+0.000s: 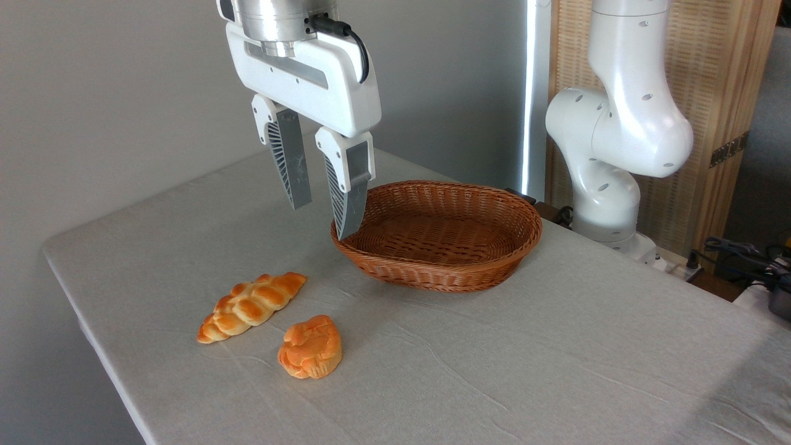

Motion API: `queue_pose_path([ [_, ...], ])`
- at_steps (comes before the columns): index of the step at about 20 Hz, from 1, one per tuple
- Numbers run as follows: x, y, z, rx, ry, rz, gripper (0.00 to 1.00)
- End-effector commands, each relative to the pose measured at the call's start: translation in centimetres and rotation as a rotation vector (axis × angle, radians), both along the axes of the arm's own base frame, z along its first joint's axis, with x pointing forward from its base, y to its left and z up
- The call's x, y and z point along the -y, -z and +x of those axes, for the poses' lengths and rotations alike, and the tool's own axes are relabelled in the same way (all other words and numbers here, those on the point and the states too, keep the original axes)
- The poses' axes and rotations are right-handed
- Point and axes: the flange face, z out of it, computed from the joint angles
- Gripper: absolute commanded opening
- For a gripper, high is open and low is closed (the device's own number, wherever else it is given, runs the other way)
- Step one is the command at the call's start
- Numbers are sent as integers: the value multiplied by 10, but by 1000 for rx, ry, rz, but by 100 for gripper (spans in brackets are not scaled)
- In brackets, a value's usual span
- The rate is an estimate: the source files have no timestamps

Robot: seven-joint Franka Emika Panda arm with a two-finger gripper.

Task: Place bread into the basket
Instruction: 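Move the open gripper down over the braided bread roll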

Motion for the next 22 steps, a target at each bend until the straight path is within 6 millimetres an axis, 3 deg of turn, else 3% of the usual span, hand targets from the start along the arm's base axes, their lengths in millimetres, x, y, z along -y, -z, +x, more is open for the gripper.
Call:
queue_pose_path([
  [1,5,-3,-5,-13,10,-8,100],
  [12,7,-1,-6,-7,11,-10,100],
  [14,28,1,-5,-7,29,-18,100],
  [19,80,29,3,26,-114,-29,100],
  [22,120,80,0,14,-169,-19,100],
])
